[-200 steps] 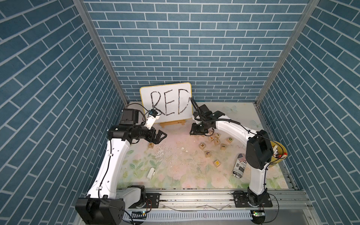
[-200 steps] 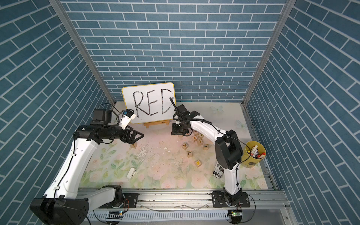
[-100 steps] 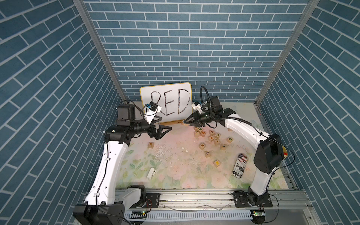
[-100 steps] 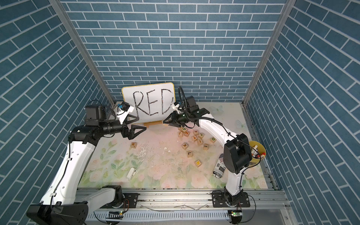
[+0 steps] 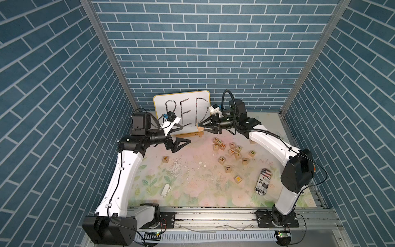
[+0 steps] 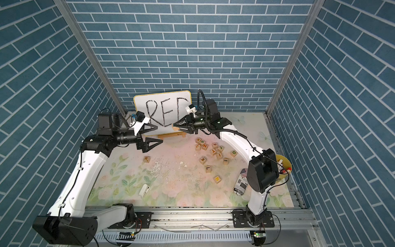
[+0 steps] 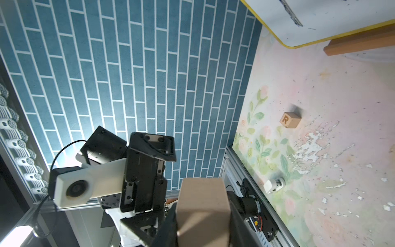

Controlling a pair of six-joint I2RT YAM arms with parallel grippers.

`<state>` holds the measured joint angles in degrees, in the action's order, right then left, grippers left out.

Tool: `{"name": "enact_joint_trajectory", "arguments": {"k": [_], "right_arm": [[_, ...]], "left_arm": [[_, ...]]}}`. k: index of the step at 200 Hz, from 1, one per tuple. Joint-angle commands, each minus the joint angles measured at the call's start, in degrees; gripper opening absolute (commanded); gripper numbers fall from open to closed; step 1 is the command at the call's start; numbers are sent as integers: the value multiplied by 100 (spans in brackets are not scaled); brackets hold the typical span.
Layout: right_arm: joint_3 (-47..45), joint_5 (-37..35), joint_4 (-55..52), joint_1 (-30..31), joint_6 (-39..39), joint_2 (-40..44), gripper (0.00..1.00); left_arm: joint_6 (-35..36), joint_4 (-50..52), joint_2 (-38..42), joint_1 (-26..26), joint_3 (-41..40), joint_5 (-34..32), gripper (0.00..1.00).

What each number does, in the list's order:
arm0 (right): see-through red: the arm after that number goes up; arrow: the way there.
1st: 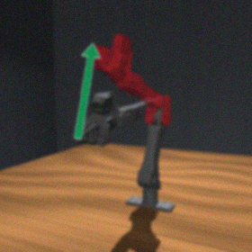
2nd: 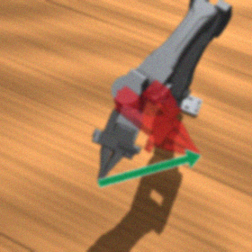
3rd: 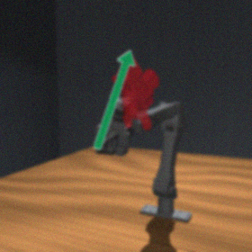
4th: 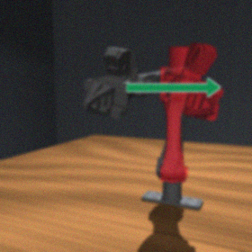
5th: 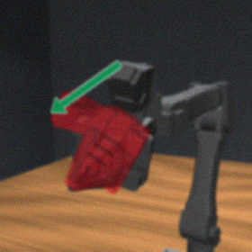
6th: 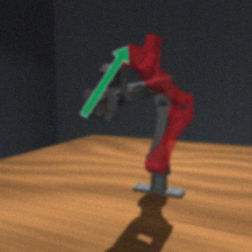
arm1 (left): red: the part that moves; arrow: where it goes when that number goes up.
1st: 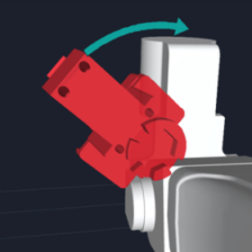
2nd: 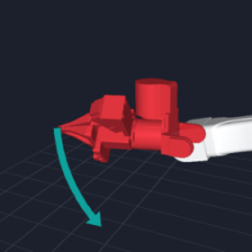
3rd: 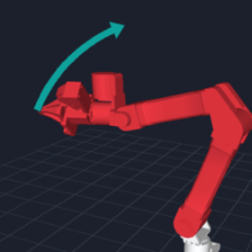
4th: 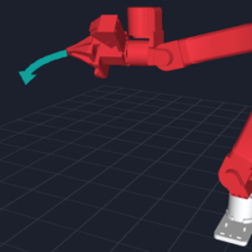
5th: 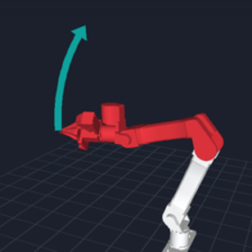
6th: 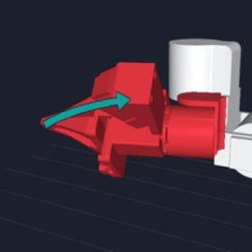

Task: Assemble the uppercase word "red" with letter blocks
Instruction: Adjust the letter block at the center of the board.

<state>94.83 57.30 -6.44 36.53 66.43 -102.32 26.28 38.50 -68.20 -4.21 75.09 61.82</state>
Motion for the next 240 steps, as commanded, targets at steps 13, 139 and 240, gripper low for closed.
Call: {"name": "enact_joint_trajectory", "arguments": {"k": [13, 139, 240], "right_arm": [[387, 85, 244, 206, 422, 283, 35], [710, -104, 230, 521, 517, 266, 34], [687, -70, 424, 591, 722, 255, 33]], "left_arm": [[-84, -550, -190, -188, 217, 111, 99], [-666, -1095, -332, -335, 567, -382, 96], [-730, -1012, -382, -564, 819, -454, 78]]}}
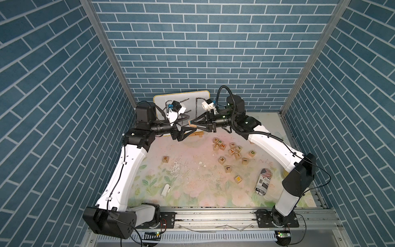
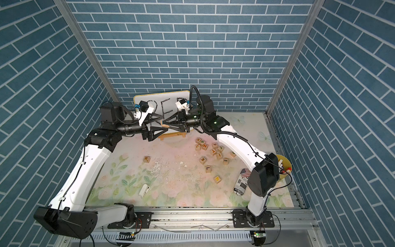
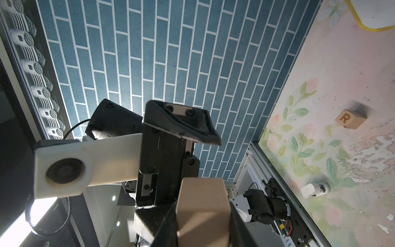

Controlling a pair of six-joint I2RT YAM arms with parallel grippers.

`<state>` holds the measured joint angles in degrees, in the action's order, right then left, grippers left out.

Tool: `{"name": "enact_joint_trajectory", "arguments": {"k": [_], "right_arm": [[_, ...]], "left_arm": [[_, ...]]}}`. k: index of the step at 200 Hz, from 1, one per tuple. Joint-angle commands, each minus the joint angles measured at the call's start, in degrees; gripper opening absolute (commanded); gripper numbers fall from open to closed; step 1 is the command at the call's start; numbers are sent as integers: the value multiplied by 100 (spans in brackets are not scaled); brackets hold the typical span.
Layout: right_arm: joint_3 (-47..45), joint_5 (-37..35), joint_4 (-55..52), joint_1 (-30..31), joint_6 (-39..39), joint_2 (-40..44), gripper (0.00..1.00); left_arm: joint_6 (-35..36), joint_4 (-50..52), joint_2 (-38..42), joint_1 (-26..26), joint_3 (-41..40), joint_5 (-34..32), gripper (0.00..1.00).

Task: Assemble the uppercase word "red" with letter blocks
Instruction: Adjust the letter block at the center of the board.

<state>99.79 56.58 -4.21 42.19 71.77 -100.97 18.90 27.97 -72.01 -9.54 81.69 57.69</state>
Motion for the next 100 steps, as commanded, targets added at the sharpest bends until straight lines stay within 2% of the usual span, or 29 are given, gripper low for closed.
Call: {"name": "enact_joint_trajectory", "arguments": {"k": [1, 71, 84, 100], "right_arm": [[191, 3, 205, 25, 189, 116, 33], [243, 11, 356, 54, 314, 94, 33], [255, 11, 376, 50, 338, 95, 33], [258, 20, 370, 50, 338, 99, 33]], "left_arm": [[9, 46, 1, -30, 161, -40, 77], [72, 145, 51, -57, 110, 60, 74], [105, 165, 55, -60, 103, 43, 69], [106, 165, 58, -65, 106, 32, 67]]}}
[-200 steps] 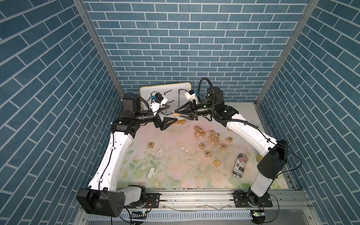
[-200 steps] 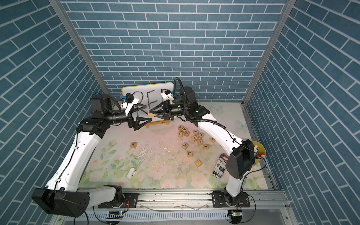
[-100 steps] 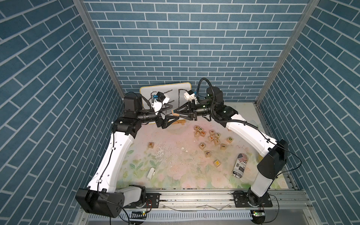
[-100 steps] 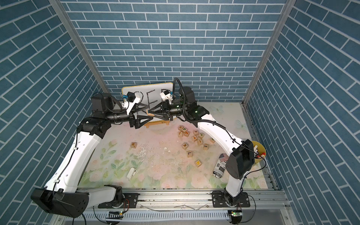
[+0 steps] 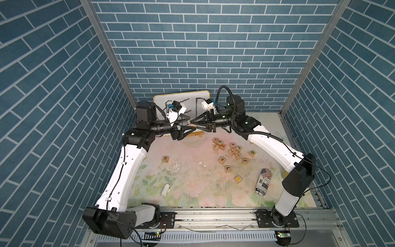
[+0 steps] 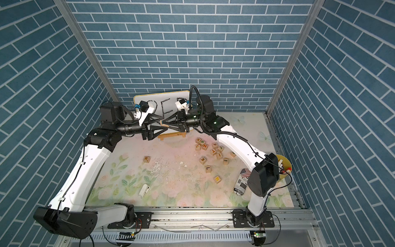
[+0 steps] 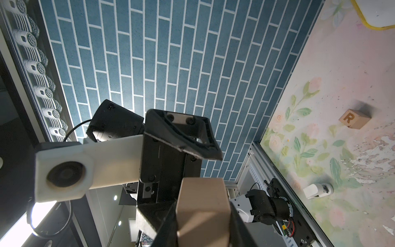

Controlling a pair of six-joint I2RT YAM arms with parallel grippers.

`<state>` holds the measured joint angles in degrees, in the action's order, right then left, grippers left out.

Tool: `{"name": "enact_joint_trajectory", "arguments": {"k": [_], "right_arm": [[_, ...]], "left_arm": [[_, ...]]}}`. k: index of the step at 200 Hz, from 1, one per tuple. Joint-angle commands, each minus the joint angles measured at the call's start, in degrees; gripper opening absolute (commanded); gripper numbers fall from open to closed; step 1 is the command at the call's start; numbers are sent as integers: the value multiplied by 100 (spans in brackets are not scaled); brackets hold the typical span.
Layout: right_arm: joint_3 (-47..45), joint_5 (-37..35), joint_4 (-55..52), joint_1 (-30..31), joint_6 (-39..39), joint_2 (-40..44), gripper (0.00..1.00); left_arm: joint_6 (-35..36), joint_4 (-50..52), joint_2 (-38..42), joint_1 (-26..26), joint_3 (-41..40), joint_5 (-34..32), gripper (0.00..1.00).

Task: Assemble the uppercase word "red" with letter blocks
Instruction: Adjust the letter block at the center of the board.

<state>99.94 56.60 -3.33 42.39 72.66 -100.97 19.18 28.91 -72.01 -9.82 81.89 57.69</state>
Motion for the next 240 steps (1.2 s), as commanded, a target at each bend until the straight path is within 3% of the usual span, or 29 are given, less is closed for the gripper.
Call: {"name": "enact_joint_trajectory", "arguments": {"k": [1, 58, 139, 192, 240], "right_arm": [[240, 13, 286, 31, 248, 101, 33], [241, 0, 281, 27, 266, 112, 32], [201, 4, 264, 50, 266, 112, 31], [204, 17, 298, 50, 275, 80, 32], [254, 18, 318, 40, 319, -10, 32]], "left_arm": [[77, 71, 61, -37, 88, 27, 67], [51, 80, 73, -46, 138, 23, 54], [77, 115, 37, -53, 252, 14, 56], [94, 142, 38, -55, 233, 36, 43], [91, 192, 72, -55, 209, 23, 21]]}}
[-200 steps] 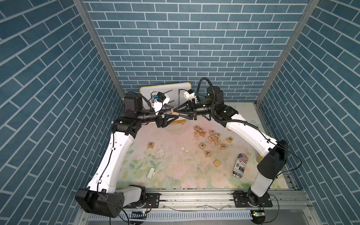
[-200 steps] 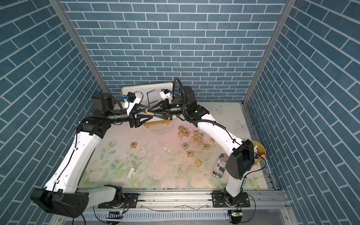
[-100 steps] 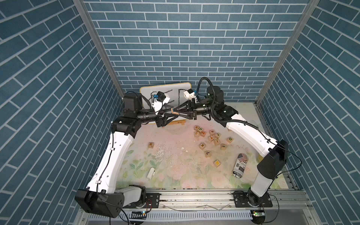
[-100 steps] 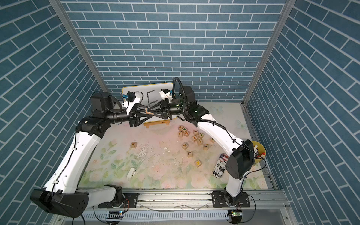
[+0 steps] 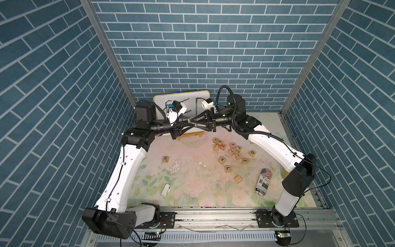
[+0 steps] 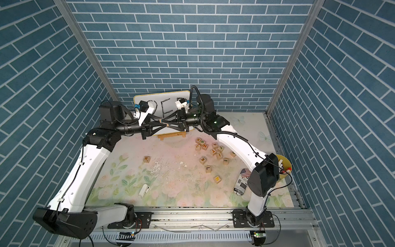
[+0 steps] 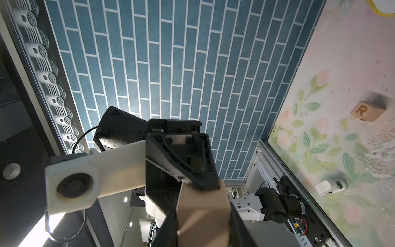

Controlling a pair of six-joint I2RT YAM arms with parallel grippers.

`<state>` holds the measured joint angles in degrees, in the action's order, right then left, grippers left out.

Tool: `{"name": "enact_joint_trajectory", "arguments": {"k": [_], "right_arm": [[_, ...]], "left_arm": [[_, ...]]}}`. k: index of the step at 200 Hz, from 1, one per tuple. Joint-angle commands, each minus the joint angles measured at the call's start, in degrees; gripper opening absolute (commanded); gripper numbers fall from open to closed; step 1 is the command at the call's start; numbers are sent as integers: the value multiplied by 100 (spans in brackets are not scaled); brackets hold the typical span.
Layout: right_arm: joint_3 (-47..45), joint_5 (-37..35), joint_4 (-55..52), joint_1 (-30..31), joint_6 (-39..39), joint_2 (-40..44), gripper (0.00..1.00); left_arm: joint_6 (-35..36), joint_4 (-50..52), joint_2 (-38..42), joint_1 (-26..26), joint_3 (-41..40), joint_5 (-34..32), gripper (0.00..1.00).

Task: Assemble the uppercase word "red" with letter blocks
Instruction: Adjust the letter block at the center of the board.

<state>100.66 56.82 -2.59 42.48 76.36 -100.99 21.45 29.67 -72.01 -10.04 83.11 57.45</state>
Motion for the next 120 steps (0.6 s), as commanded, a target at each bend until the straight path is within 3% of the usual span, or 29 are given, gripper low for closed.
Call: {"name": "enact_joint_trajectory", "arguments": {"k": [1, 25, 86, 120], "right_arm": [[186, 0, 247, 36, -51, -13, 32], [155, -26, 265, 39, -51, -42, 35], [231, -321, -9, -38, -274, -96, 57], [1069, -1101, -2615, -167, -1811, -212, 59]], "left_arm": [[-135, 117, 68, -33, 89, 47, 21], [-85, 212, 86, -33, 77, 12, 9], [-21, 380, 193, -33, 8, -173, 8], [193, 616, 312, -33, -126, -538, 8]]}}
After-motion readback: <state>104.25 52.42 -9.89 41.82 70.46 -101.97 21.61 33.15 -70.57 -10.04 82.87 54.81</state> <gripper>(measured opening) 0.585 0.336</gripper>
